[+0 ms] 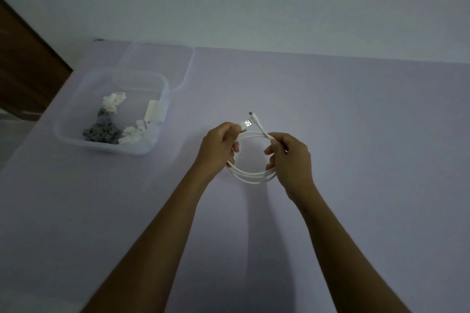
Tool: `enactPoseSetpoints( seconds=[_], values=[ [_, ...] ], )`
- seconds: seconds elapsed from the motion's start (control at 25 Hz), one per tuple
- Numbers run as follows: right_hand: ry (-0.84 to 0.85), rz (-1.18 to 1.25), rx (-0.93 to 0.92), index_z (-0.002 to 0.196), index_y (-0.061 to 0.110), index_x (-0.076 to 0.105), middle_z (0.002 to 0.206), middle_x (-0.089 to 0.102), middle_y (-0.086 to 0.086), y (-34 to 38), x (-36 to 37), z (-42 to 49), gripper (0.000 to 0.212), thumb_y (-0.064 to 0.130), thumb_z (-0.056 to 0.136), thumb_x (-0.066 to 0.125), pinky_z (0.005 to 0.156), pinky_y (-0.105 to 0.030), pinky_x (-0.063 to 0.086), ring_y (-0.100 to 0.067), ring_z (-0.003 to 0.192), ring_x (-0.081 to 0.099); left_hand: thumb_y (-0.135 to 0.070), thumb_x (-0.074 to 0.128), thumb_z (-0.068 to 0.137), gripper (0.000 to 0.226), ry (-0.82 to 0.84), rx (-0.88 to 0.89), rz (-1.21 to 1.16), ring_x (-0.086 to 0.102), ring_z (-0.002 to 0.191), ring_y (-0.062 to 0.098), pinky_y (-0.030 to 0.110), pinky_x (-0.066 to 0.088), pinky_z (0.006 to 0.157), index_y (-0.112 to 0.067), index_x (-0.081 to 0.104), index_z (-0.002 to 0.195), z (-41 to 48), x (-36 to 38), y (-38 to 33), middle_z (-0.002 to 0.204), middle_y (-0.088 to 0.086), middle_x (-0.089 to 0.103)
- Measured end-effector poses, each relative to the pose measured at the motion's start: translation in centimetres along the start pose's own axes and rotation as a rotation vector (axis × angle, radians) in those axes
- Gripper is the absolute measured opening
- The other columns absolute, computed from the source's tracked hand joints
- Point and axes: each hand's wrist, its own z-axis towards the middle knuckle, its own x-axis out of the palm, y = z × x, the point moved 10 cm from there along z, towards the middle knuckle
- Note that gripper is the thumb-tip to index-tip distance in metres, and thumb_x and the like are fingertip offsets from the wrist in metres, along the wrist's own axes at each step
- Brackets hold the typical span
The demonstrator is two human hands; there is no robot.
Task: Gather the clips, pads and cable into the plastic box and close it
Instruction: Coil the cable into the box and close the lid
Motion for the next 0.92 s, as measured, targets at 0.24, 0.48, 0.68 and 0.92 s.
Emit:
enactPoseSetpoints(
  seconds=[0.24, 0.48, 0.68, 0.92],
  values=[
    [0.06, 0.066, 0.005, 0.101, 0.012, 0.066, 0.078, 0.064, -0.007, 3.3, 5.4, 0.0, 0.025, 0.004, 0.094, 0.043, 0.05, -0.021, 0.045, -0.014, 0.05, 0.055, -0.015, 0.035, 0.1, 0.032, 0.003, -0.009, -0.16, 0.046, 0.058, 0.012, 0.024, 0.044, 0.057, -0.012, 0.058, 0.123, -0.1, -5.0, 1.3, 0.079, -0.002, 0.054],
    [0.185, -0.038, -0.098, 0.1, 0.012, 0.066, 0.079, 0.068, -0.005, 9.2, 11.6, 1.3, 0.024, 0.005, 0.094, 0.044, 0.053, -0.021, 0.051, -0.012, 0.053, 0.059, -0.007, 0.042, 0.097, 0.034, -0.058, 0.021, -0.189, 0.048, 0.057, 0.007, 0.021, 0.047, 0.056, -0.006, 0.053, 0.129, 0.7, -13.4, 0.7, 0.087, -0.001, 0.059],
    [0.25, -0.295, -0.314, 0.09, 0.008, 0.066, 0.082, 0.068, -0.01, 15.7, 18.5, 3.1, 0.02, -0.001, 0.089, 0.048, 0.061, -0.031, 0.058, -0.024, 0.068, 0.068, 0.003, 0.049, 0.092, 0.028, -0.152, 0.06, -0.103, 0.06, 0.051, 0.004, 0.019, 0.056, 0.056, 0.005, 0.056, 0.119, 2.3, -22.2, -1.4, 0.091, 0.015, 0.064],
    [0.272, -0.594, -0.553, 0.099, 0.005, 0.065, 0.09, 0.067, -0.013, 20.8, 27.5, 6.5, 0.019, 0.007, 0.095, 0.047, 0.072, -0.039, 0.054, -0.027, 0.079, 0.063, -0.008, 0.068, 0.081, 0.019, -0.33, 0.024, 0.029, 0.07, 0.077, 0.03, 0.037, 0.057, 0.071, 0.002, 0.065, 0.097, 6.9, -31.3, 0.9, 0.093, 0.022, 0.072]
  ],
)
